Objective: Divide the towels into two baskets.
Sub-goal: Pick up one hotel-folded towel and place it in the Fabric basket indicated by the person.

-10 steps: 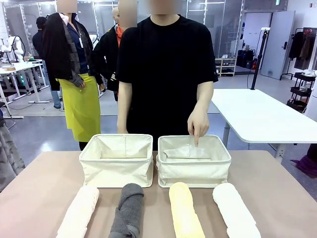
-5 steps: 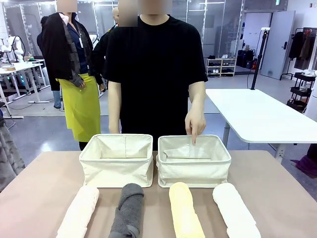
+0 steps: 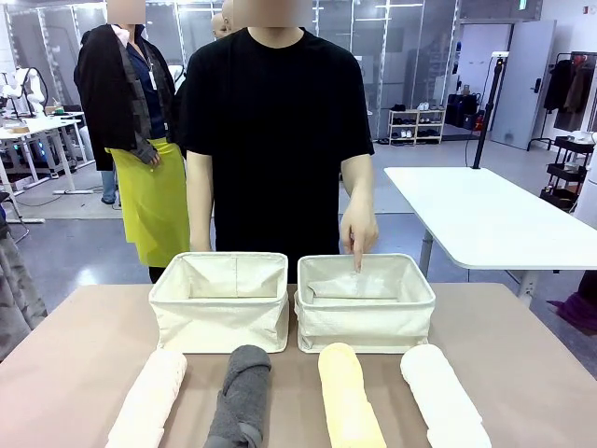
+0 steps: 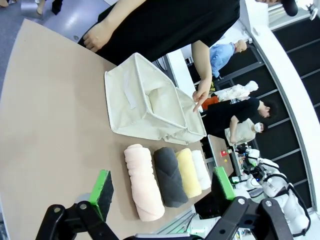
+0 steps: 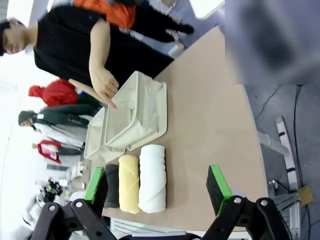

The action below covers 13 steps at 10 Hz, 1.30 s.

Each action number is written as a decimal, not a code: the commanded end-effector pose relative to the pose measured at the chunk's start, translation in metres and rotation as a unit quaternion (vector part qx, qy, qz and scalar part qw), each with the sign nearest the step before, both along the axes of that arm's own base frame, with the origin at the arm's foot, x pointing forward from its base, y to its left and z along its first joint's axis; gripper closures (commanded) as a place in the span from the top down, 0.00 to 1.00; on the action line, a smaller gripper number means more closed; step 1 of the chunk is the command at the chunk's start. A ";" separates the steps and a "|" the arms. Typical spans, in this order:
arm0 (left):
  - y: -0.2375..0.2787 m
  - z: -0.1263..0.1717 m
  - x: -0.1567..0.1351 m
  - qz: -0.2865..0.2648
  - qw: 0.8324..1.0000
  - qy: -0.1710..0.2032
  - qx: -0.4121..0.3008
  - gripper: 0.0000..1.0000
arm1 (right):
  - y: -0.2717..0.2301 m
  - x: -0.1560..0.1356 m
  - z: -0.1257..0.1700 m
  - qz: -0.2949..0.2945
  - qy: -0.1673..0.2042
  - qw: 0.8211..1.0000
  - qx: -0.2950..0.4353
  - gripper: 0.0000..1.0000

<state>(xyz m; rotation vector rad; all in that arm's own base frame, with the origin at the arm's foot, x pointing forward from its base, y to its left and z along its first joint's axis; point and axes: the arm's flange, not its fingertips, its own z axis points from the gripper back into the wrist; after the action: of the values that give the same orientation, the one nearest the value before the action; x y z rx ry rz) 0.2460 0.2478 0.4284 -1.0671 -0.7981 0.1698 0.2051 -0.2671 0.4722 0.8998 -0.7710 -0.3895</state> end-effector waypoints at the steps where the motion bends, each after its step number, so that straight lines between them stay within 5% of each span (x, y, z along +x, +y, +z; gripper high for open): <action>1: 0.002 0.000 -0.001 -0.002 1.000 -0.011 -0.007 1.00 | 0.041 0.027 0.027 0.051 0.049 0.996 -0.048 1.00; 6: 0.002 0.000 -0.001 -0.002 1.000 -0.011 -0.007 1.00 | 0.172 0.096 0.044 0.128 0.171 0.960 -0.183 1.00; 10: 0.002 0.000 -0.001 -0.002 1.000 -0.011 -0.007 1.00 | 0.255 0.135 0.001 0.148 0.254 0.916 -0.272 1.00; 13: 0.002 0.000 -0.001 -0.002 1.000 -0.011 -0.007 1.00 | 0.308 0.142 -0.032 0.146 0.274 0.893 -0.326 1.00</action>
<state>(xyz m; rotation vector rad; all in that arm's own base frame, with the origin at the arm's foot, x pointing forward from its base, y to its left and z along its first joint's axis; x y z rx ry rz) 0.2458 0.2476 0.4282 -1.0674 -0.7948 0.1703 0.3638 0.0246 0.4621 0.2821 -0.1875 -0.0556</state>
